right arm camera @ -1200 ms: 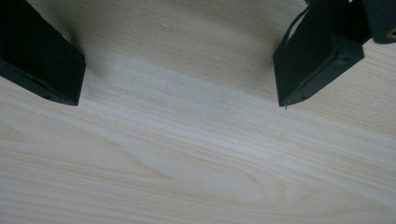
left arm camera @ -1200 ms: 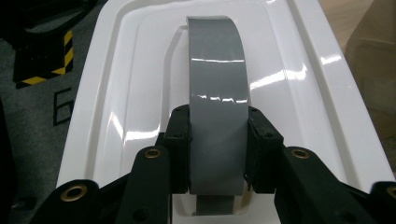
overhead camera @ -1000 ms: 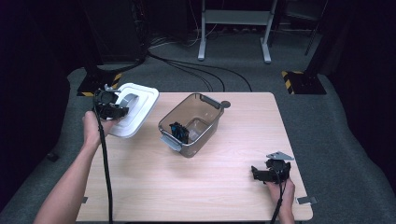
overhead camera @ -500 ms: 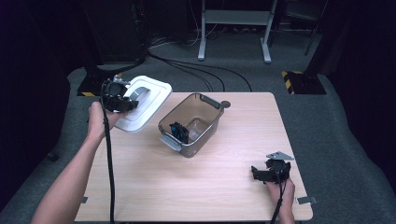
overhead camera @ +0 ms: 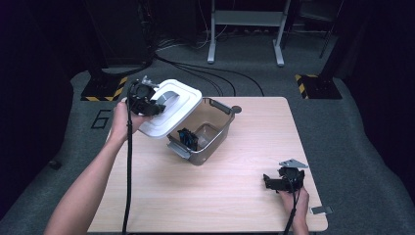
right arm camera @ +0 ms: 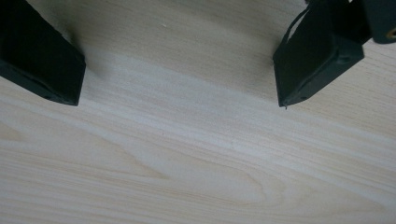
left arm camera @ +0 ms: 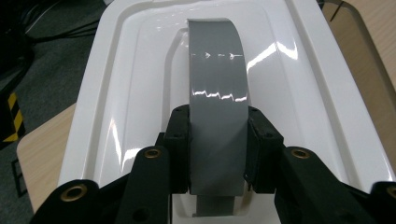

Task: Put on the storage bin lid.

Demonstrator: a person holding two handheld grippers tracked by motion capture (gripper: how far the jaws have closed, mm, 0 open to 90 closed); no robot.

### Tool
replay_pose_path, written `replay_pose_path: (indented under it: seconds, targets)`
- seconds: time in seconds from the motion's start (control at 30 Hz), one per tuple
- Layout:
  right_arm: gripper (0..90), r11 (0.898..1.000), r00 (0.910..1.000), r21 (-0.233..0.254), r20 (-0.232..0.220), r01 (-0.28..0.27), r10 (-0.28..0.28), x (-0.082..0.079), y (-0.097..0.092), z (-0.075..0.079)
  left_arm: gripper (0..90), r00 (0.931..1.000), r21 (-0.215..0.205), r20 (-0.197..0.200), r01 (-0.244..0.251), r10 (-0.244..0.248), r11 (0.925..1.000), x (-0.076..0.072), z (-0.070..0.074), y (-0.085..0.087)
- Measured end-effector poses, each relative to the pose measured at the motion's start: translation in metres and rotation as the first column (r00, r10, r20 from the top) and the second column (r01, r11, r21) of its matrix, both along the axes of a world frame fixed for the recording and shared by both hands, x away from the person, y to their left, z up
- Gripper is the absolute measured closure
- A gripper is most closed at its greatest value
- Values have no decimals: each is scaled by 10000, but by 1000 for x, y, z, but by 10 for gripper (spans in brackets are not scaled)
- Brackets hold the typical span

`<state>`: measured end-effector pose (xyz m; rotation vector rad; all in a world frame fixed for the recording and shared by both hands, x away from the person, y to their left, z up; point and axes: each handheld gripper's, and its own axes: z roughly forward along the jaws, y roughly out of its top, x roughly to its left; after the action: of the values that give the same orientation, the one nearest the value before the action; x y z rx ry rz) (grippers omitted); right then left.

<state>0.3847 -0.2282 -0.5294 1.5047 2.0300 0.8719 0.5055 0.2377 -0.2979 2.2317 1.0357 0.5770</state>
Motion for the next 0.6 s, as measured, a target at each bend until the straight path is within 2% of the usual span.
replay_pose_path:
  seconds: [0.23, 0.6]
  targets:
    - [15, 10000, 10000, 3, 11, 30, -30, 0, 0, 0, 668, 9989, 86, -123, 463, -462, 9989, 4, -1, -29]
    - [0, 9999, 10000, 59, -56, -82, 83, 1, 0, 0, 667, 9960, 200, -331, 831, -824, 9963, 14, -11, -58]
